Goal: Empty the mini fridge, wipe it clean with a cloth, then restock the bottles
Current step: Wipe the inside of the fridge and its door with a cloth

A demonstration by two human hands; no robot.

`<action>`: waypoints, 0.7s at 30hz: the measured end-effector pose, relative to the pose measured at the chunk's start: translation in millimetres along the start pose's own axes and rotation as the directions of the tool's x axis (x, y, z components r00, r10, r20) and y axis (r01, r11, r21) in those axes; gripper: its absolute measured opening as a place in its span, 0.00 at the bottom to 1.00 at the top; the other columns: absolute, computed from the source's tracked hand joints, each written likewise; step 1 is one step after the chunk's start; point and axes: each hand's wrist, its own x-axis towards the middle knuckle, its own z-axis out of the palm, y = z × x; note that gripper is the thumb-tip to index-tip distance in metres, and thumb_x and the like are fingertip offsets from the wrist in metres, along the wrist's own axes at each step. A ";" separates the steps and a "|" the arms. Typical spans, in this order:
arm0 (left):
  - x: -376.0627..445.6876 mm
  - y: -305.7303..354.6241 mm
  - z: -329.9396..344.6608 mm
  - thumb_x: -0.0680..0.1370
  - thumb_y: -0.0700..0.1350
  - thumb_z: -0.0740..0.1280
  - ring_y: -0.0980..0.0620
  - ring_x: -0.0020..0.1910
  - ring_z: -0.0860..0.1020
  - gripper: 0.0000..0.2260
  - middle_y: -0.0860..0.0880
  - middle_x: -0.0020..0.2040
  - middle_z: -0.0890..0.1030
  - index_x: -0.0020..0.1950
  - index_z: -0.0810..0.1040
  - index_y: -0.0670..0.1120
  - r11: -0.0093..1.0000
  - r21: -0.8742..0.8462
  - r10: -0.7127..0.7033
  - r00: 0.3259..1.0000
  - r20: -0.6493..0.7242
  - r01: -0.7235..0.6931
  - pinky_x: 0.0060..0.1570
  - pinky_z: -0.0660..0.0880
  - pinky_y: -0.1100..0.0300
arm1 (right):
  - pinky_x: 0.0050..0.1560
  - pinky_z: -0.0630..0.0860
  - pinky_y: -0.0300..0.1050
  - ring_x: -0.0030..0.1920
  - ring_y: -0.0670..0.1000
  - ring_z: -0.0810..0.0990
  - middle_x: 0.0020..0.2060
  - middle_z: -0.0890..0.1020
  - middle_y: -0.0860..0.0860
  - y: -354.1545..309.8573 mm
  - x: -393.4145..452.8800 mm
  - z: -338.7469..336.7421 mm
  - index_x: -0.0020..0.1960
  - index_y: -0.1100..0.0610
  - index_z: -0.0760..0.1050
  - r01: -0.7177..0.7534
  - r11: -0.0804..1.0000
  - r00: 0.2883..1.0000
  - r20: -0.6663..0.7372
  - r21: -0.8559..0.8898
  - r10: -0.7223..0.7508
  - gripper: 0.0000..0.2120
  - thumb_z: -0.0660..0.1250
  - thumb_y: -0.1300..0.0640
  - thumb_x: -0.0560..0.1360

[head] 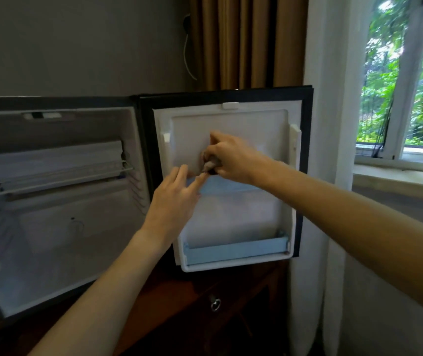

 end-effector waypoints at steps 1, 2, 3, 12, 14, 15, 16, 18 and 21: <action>-0.1 0.0 -0.7 0.76 0.40 0.73 0.40 0.51 0.74 0.23 0.40 0.54 0.74 0.71 0.75 0.45 1.000 -0.006 -0.009 1.000 0.005 0.009 0.47 0.76 0.48 | 0.48 0.76 0.53 0.45 0.56 0.75 0.49 0.73 0.55 13.7 -12.5 -1.5 0.52 0.56 0.82 -0.040 0.999 0.999 0.001 -0.007 0.040 0.08 0.71 0.58 0.74; -0.4 0.1 -0.9 0.76 0.40 0.72 0.41 0.51 0.74 0.23 0.40 0.54 0.74 0.71 0.75 0.45 1.000 -0.014 -0.021 1.000 0.009 0.021 0.47 0.77 0.48 | 0.48 0.76 0.52 0.45 0.54 0.75 0.49 0.72 0.54 27.7 -25.7 -3.2 0.52 0.56 0.82 -0.089 0.996 0.996 -0.004 -0.011 0.089 0.08 0.70 0.59 0.74; -0.1 0.3 -0.2 0.76 0.41 0.72 0.41 0.52 0.74 0.23 0.40 0.54 0.74 0.71 0.75 0.45 0.999 -0.019 -0.031 0.999 0.014 0.032 0.47 0.77 0.47 | 0.50 0.77 0.51 0.45 0.53 0.74 0.49 0.72 0.53 42.5 -38.6 -5.9 0.53 0.57 0.81 -0.148 0.989 0.989 -0.017 -0.014 0.148 0.08 0.70 0.59 0.74; 2.1 4.9 3.7 0.75 0.40 0.74 0.43 0.52 0.74 0.24 0.42 0.53 0.74 0.70 0.76 0.44 0.997 -0.055 -0.050 0.999 0.006 0.050 0.47 0.77 0.50 | 0.51 0.77 0.46 0.46 0.50 0.73 0.51 0.71 0.51 57.2 -48.0 -3.2 0.52 0.58 0.79 -0.270 0.963 0.961 -0.064 -0.015 0.269 0.06 0.70 0.58 0.76; 2.4 4.8 5.0 0.74 0.40 0.74 0.42 0.52 0.75 0.24 0.42 0.53 0.74 0.70 0.77 0.44 0.998 -0.043 -0.050 0.999 -0.008 0.049 0.46 0.77 0.49 | 0.50 0.78 0.47 0.46 0.50 0.73 0.52 0.72 0.52 40.4 -32.4 0.4 0.52 0.57 0.79 -0.208 0.978 0.975 -0.074 0.013 0.209 0.06 0.69 0.58 0.76; 2.6 4.6 5.8 0.74 0.40 0.75 0.41 0.51 0.75 0.24 0.41 0.53 0.75 0.70 0.77 0.44 0.998 -0.036 -0.046 0.999 -0.013 0.045 0.46 0.77 0.49 | 0.50 0.78 0.49 0.46 0.51 0.74 0.52 0.72 0.53 30.9 -22.4 3.0 0.52 0.58 0.79 -0.178 0.984 0.980 -0.082 0.024 0.180 0.06 0.69 0.58 0.76; 3.0 4.6 6.8 0.74 0.40 0.75 0.41 0.51 0.75 0.24 0.40 0.53 0.75 0.70 0.77 0.44 0.999 -0.027 -0.039 0.999 -0.017 0.039 0.46 0.77 0.48 | 0.49 0.78 0.50 0.46 0.52 0.74 0.52 0.72 0.54 20.9 -11.5 4.8 0.52 0.58 0.80 -0.143 0.989 0.985 -0.091 0.031 0.145 0.07 0.69 0.58 0.76; 3.9 5.5 8.6 0.74 0.39 0.74 0.40 0.51 0.75 0.23 0.39 0.54 0.75 0.69 0.77 0.44 1.000 -0.008 -0.027 0.999 -0.026 0.027 0.47 0.77 0.47 | 0.49 0.78 0.51 0.46 0.53 0.75 0.52 0.73 0.55 -1.5 10.3 7.7 0.53 0.59 0.80 -0.065 0.997 0.993 -0.100 0.052 0.069 0.08 0.69 0.57 0.76; 5.2 5.6 10.8 0.72 0.37 0.75 0.39 0.53 0.75 0.19 0.39 0.56 0.76 0.63 0.79 0.42 1.000 -0.010 -0.024 0.999 -0.042 0.023 0.50 0.78 0.46 | 0.49 0.77 0.49 0.47 0.53 0.75 0.51 0.73 0.55 -27.6 32.5 10.8 0.55 0.59 0.80 0.022 0.997 0.996 -0.091 0.077 -0.015 0.12 0.71 0.55 0.75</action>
